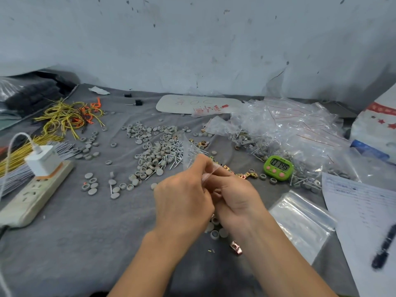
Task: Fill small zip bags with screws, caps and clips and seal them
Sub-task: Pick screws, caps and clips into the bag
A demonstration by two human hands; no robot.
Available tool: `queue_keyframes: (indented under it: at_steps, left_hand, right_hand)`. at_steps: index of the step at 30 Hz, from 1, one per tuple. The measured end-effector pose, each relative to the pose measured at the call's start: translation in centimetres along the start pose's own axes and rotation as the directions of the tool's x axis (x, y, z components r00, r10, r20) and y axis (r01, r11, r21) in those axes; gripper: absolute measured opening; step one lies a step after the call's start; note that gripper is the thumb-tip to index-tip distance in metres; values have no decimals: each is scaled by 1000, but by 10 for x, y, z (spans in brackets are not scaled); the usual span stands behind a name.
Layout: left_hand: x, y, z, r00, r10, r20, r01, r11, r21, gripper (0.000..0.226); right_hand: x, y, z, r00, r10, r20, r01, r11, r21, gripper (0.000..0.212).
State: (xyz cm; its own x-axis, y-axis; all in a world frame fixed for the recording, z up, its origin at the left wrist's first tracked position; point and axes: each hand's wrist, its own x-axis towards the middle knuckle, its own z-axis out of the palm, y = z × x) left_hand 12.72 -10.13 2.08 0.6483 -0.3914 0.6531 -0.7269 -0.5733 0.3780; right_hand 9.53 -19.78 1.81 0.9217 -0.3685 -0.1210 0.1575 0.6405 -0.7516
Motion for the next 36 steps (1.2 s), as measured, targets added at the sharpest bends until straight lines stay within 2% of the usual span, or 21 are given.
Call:
queue_keyframes:
  at_steps: [3,4,8,9,11,14,17,20,22,24,25,27,29,31,34,36]
  left_hand:
    - [-1,1,2,999,10,-48,-10,1000,-2,38]
    - [-2,1,4,998,27,-59,-28,1000,-14,40]
    - [-1,-8,6,990,137,-31,-140,982,-126,52]
    - [0,-13,4,990,143,-16,-143,979,-148,55]
    - [1,-24,-3,989,143,26,-137,979,-153,66]
    - [3,-40,-8,966,190,174,-181,981,-70,88]
    - [2,-50,-8,906,240,348,-278,959,63,100]
    - [0,-59,-6,880,250,405,-304,950,74,88]
    - [0,-71,-7,930,201,308,-226,973,48,68]
    - [5,-89,-10,975,77,208,-102,988,112,62]
    - [7,-99,-12,984,12,178,-41,986,160,66]
    - [13,-119,-16,986,-103,134,68,968,243,68]
    - [19,-135,-20,972,-203,115,161,942,294,69]
    - [23,-144,-21,957,-264,122,216,926,308,72]
    - [27,-157,-20,945,-307,115,260,915,310,74]
    - [28,-162,-21,939,-328,106,283,909,306,70]
  right_hand:
    - [-2,8,-1,997,-75,-28,72,994,-87,13]
    - [-1,12,-3,995,-83,-63,74,990,-123,9]
    - [11,18,-8,977,-23,-212,-25,975,-222,47]
    - [12,16,-7,985,-14,-175,-26,974,-225,45]
    - [14,14,-6,999,1,-40,-9,977,-213,29]
    - [11,8,-10,997,-5,75,26,961,-276,34]
    - [12,9,-13,982,80,168,-12,929,-371,34]
    - [16,15,-11,957,191,220,-52,855,-516,40]
    - [24,15,-10,969,183,167,-47,796,-603,37]
    - [44,12,-16,1000,15,-4,-14,690,-724,41]
    - [58,9,-19,992,-92,-83,-11,598,-802,43]
    - [88,0,-20,971,-218,-95,-5,382,-924,35]
    - [124,-7,-18,978,-206,-41,-8,156,-988,35]
    - [160,-11,-15,988,-154,-14,-22,-49,-999,55]
    - [202,-1,-8,996,-87,10,-5,-166,-986,67]
    - [217,9,-6,998,-43,50,33,-338,-941,63]
